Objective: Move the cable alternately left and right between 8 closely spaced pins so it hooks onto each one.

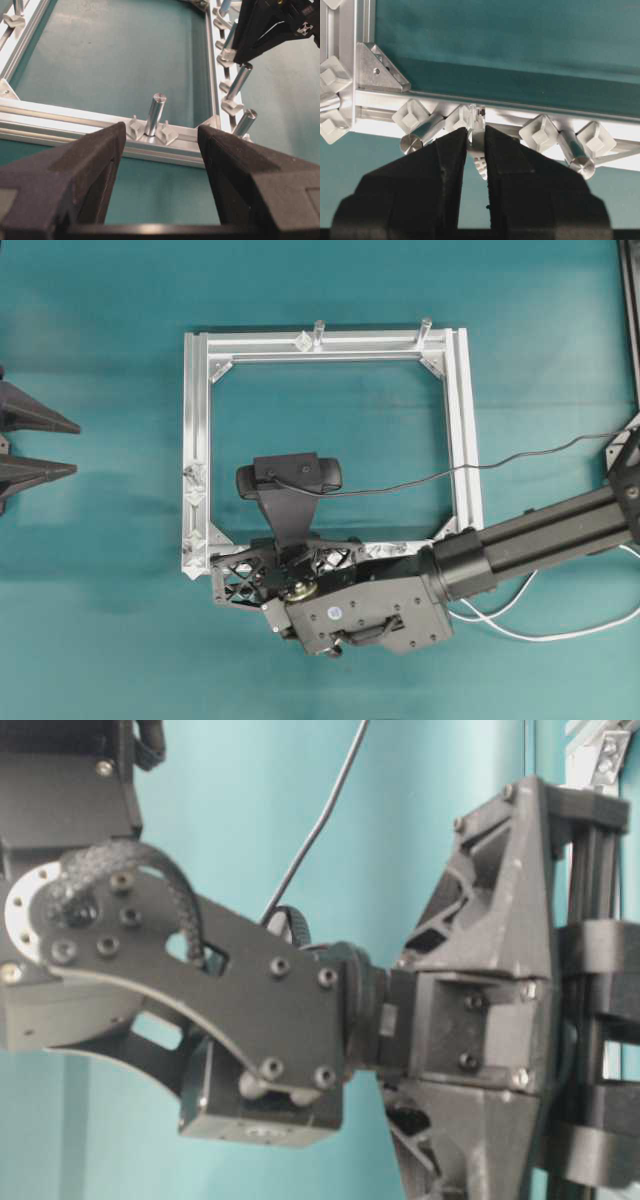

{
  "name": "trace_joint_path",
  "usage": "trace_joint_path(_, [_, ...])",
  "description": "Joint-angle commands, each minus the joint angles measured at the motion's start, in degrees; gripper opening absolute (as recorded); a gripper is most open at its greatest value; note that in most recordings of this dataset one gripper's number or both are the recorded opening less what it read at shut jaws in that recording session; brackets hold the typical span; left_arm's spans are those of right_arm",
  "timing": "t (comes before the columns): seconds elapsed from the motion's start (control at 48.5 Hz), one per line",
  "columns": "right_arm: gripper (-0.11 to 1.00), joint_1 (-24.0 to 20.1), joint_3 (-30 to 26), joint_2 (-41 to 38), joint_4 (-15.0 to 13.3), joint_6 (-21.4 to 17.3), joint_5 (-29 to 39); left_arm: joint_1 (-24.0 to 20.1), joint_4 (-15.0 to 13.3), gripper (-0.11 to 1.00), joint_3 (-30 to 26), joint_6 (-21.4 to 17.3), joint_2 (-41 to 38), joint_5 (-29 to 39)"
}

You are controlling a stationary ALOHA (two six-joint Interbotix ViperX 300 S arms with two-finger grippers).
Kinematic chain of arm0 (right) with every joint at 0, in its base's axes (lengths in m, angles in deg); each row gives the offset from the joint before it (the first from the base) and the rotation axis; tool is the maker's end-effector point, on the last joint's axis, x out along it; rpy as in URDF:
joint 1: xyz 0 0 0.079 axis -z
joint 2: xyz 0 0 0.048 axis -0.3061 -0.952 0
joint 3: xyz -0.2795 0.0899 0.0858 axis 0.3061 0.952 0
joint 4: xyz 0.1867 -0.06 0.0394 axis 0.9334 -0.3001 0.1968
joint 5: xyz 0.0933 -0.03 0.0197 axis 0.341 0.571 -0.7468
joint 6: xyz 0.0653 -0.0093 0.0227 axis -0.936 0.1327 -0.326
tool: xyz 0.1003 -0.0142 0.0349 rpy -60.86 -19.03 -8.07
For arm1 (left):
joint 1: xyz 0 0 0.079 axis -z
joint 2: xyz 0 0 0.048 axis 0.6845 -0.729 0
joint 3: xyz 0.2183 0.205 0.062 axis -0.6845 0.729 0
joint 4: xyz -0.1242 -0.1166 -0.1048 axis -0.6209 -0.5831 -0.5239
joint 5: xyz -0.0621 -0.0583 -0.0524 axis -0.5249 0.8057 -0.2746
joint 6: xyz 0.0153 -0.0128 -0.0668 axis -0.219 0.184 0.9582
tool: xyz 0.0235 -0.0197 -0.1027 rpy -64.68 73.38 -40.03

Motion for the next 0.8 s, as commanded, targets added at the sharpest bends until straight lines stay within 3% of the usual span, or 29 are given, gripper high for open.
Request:
trace_joint_path(0.0, [0.14,0.5,-0.4,1.5,-0.4,0.5,0.2,0.3,0.2,0.63,-0.8,0.0,-0.4,-0.2])
trace_joint_path(0.433, [0.14,4.2,-0.4,1.5,-2.3,4.3,-0.2,0.3,0.2,0.63,-1.1,0.1,-0.4,-0.2])
trace_joint_path(0.783, [0.14,8.2,-0.5,1.5,-2.3,11.5,-0.9,0.3,0.2,0.63,-1.4,0.1,-0.4,-0.2])
